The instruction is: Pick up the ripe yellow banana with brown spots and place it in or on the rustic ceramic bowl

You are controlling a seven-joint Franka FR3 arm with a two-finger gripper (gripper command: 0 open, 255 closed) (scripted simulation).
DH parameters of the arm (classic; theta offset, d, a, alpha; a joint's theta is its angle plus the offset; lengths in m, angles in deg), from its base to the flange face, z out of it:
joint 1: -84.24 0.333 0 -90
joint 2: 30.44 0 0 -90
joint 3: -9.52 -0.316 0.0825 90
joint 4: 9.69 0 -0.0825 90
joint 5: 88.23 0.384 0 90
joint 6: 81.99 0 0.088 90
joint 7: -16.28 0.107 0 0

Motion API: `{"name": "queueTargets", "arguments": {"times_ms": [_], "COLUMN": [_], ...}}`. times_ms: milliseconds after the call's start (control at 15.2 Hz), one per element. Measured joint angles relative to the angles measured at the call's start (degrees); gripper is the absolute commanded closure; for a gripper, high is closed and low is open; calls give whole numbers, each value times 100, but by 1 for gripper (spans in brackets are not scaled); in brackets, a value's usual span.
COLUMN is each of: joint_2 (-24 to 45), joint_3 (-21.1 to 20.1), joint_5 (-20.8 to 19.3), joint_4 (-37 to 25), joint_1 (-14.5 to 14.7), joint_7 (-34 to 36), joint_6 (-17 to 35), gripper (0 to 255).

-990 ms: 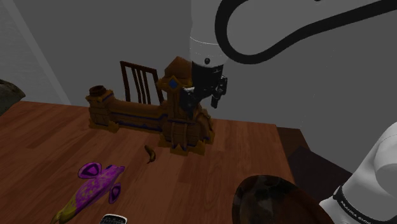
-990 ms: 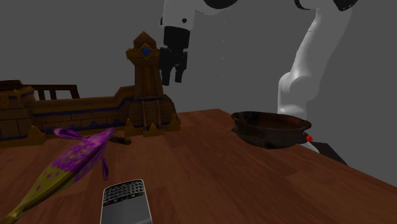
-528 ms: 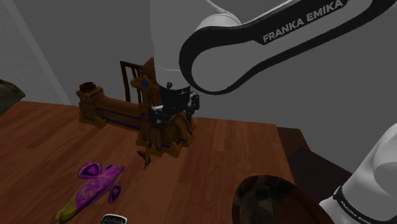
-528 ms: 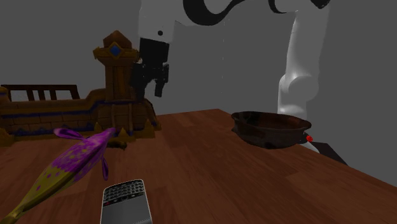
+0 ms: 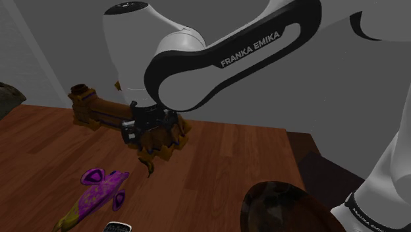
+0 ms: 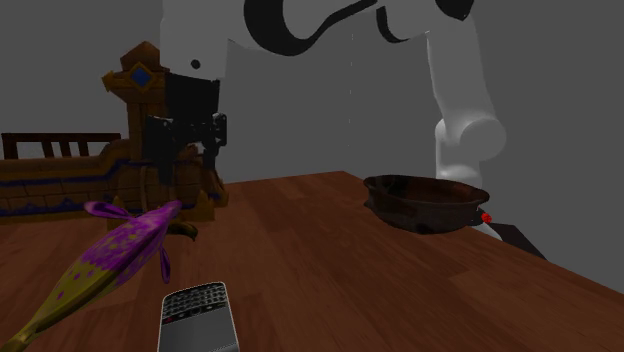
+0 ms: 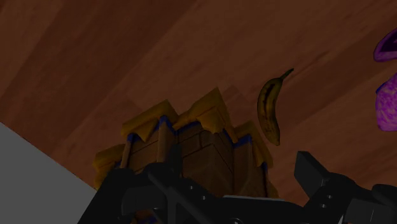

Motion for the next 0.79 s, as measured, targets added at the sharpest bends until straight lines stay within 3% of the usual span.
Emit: {"name": "queueTargets", "arguments": {"times_ms": [264, 528, 792], "joint_2": [-66, 221, 134], "joint_3": [107, 225, 257], "joint_5": [-170, -372, -271], "joint_4": [236, -50, 159], "joint_1": [83, 299, 277], "joint_7": [187, 266, 230], "joint_6": [317, 312, 652], "gripper": [0, 0, 0]}}
